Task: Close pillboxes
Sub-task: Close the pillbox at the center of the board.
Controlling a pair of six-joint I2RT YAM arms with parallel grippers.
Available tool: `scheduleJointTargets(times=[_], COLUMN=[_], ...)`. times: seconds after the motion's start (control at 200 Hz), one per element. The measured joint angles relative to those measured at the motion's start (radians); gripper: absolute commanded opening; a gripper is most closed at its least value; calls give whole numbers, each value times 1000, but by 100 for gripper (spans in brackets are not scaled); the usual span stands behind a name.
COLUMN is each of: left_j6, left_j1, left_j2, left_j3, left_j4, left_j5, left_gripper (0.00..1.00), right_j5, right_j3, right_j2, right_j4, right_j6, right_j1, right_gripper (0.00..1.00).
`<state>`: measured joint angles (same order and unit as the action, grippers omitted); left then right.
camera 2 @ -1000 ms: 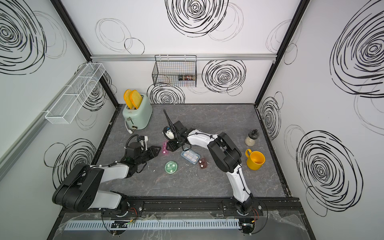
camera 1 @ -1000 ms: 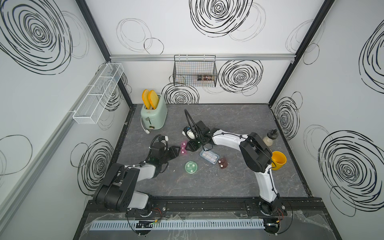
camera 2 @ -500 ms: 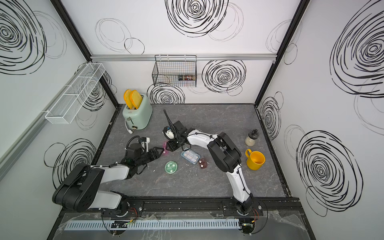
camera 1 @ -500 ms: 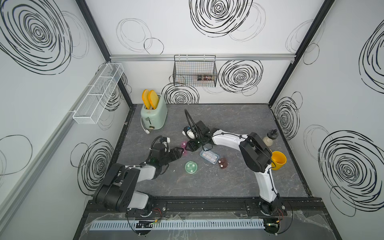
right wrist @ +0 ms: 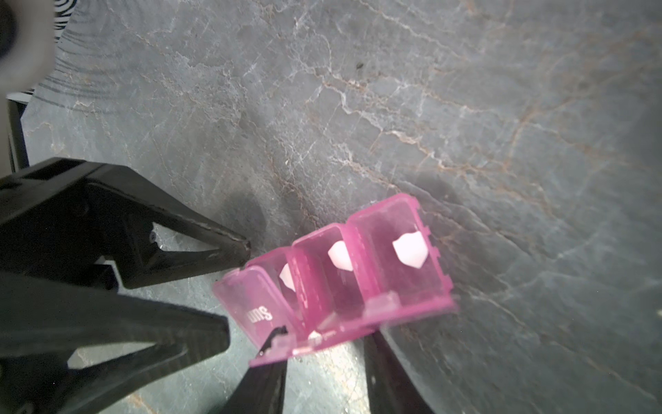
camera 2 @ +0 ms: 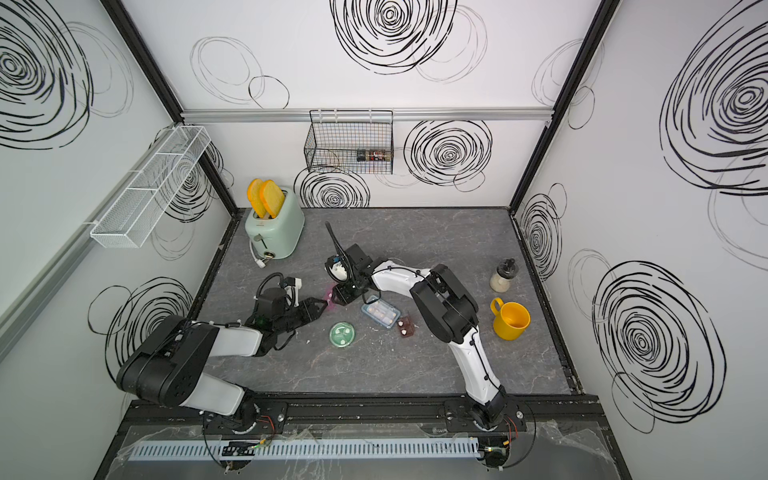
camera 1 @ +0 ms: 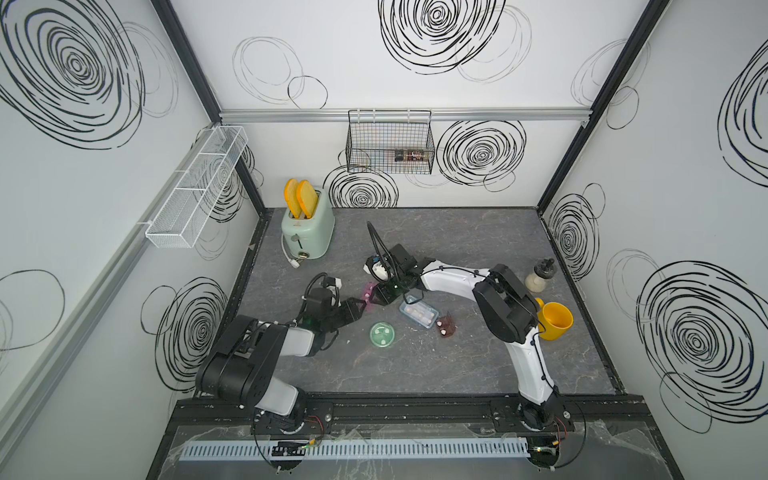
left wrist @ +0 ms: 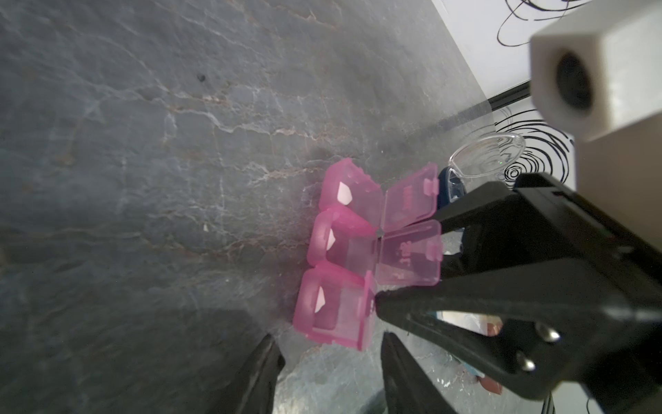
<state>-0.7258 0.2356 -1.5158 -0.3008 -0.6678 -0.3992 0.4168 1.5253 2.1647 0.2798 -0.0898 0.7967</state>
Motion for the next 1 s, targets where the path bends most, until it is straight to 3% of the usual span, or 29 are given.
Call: scheduleJointTargets(times=[0.455, 1.001], left_j6=[4, 28], left_j1=[-20, -42], left_j2=[-23, -110], left_j3=[-47, -66], left_j4=[-16, -51], left_j5=[2, 3], left_gripper=[55, 42], right_j5=[5, 11], right_j3=[17, 21], right_j2=[16, 22], right_j4=[-1, -1], right_j6=[0, 0], right_j1=[0, 0], right_gripper=[39, 40])
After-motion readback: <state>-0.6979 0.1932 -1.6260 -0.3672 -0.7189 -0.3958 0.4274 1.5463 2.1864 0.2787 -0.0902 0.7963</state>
